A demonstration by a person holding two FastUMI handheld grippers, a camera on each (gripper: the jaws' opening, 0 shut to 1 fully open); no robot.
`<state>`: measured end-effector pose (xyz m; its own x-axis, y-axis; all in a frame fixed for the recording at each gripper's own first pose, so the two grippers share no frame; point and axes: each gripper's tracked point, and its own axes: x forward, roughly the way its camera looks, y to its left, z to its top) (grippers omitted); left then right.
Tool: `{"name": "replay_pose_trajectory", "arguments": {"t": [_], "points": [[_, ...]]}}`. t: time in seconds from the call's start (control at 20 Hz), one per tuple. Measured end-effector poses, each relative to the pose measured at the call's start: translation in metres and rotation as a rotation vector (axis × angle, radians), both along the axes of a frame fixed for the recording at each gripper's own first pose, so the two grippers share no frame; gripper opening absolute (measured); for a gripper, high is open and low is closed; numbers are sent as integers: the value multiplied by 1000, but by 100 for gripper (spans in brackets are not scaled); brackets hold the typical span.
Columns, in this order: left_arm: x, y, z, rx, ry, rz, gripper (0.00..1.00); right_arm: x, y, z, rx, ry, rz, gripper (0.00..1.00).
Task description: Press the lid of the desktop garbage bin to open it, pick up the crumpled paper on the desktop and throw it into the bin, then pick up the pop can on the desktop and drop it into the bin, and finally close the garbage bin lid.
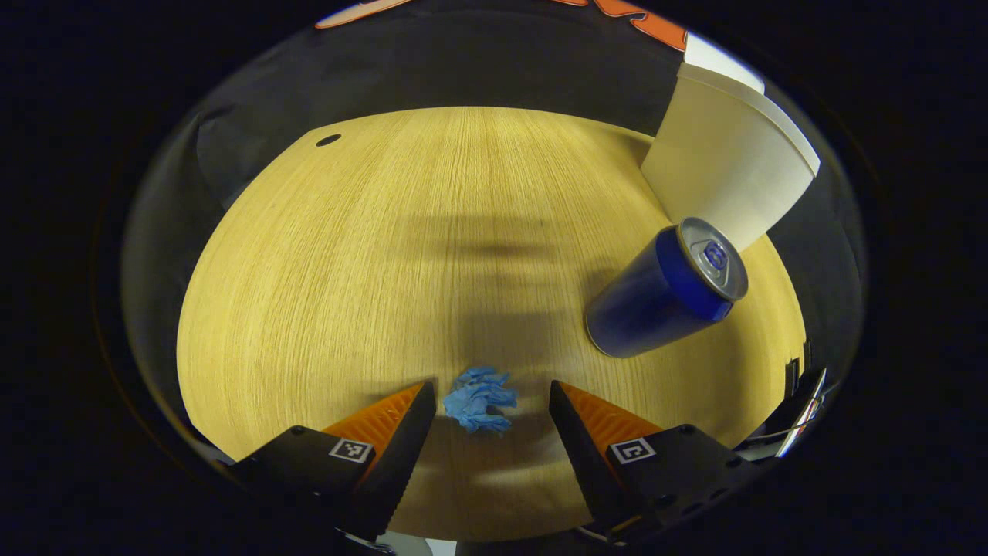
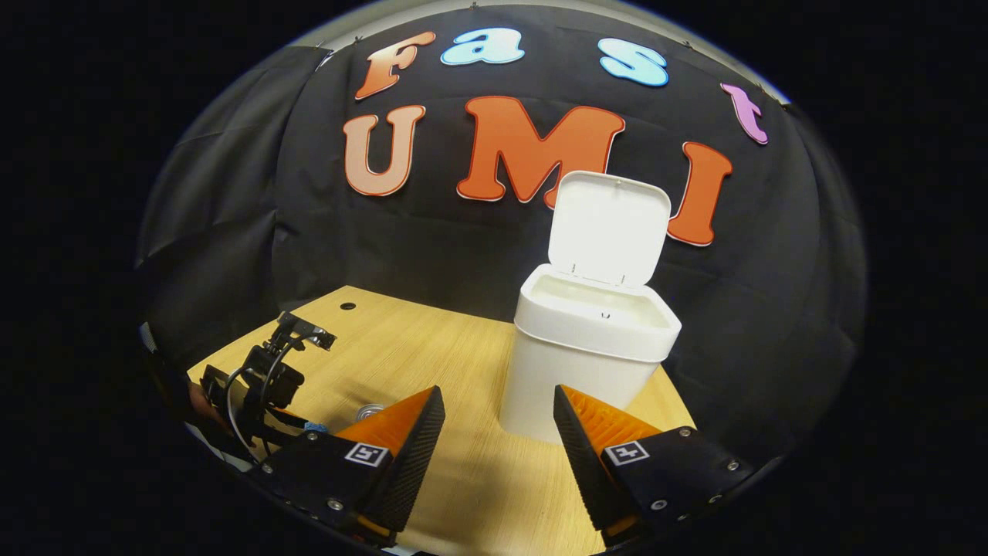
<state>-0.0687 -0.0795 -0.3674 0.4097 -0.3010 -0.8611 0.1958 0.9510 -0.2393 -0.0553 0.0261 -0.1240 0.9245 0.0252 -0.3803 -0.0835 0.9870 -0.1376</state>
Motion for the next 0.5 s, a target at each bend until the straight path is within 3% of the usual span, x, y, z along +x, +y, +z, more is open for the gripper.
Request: {"name": "replay_pose_trajectory", "arguments": {"t": [0.2, 0.25, 0.3, 0.45, 0.5], "points": [[30, 10, -2, 44, -12, 2, 97, 1, 6, -3, 19, 13, 9, 87], [39, 13, -2, 58, -13, 6, 84, 1, 6, -4, 21, 18, 12, 87], [50, 14, -2, 57, -17, 4, 78, 1, 7, -5, 23, 23, 16, 87], [83, 19, 7, 47, -11, 11, 37, 1, 12, -7, 32, 37, 26, 87], [94, 17, 9, 24, -1, 10, 31, 2, 13, -8, 35, 38, 31, 87]]}}
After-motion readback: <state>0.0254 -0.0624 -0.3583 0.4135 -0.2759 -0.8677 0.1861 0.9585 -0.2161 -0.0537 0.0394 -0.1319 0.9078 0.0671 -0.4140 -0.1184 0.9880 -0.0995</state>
